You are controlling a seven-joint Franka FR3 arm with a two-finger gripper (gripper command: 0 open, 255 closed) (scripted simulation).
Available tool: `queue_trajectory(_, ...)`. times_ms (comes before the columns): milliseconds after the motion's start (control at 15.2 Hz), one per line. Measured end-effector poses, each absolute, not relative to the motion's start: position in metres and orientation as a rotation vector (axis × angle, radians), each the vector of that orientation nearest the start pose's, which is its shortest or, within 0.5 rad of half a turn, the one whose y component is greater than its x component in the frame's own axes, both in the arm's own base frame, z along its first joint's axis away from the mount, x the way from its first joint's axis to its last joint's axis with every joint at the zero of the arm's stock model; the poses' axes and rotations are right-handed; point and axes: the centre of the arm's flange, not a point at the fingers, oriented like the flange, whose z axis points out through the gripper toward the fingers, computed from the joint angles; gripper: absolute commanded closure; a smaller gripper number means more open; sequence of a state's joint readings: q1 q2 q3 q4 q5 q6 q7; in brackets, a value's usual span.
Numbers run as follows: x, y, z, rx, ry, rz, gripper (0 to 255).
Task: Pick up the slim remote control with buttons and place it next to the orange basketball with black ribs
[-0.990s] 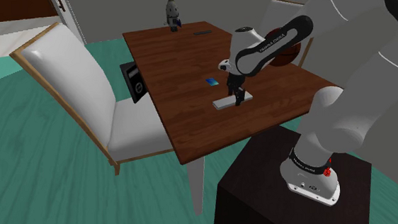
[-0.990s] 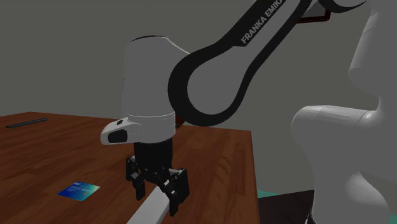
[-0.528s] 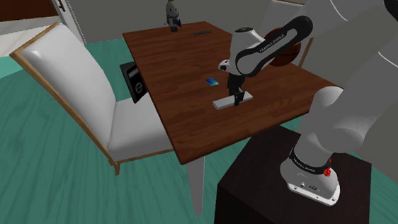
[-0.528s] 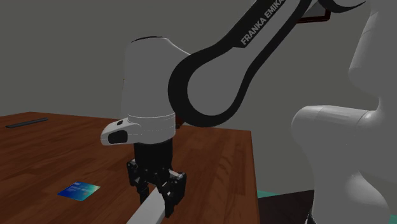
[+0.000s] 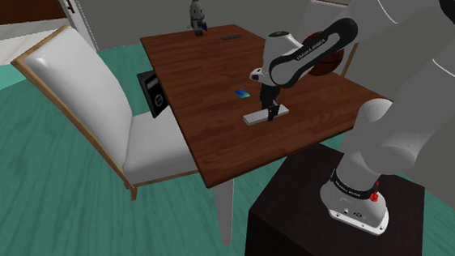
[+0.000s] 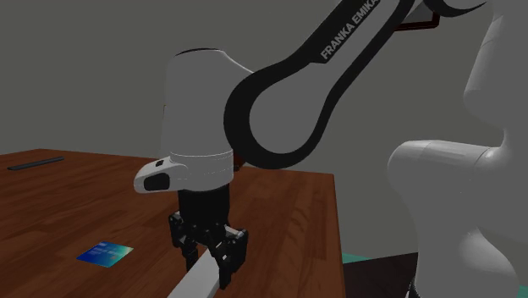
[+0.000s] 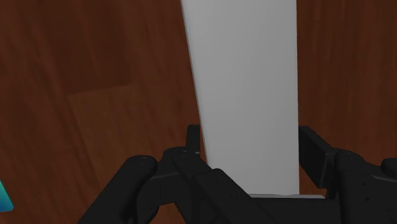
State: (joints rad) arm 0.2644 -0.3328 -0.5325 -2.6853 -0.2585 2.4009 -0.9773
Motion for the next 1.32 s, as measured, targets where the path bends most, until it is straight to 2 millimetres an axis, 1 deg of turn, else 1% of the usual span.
queue_trajectory(132, 0.387, -0.097, 0.329, -2.830, -1.405, -0.017, 255)
queue_trajectory(264, 0.387, -0.097, 0.336, -2.830, -1.404, -0.016, 255)
queue_trajectory(1320, 0.387, -0.097, 0.421, -2.830, -1.404, -0.016, 255)
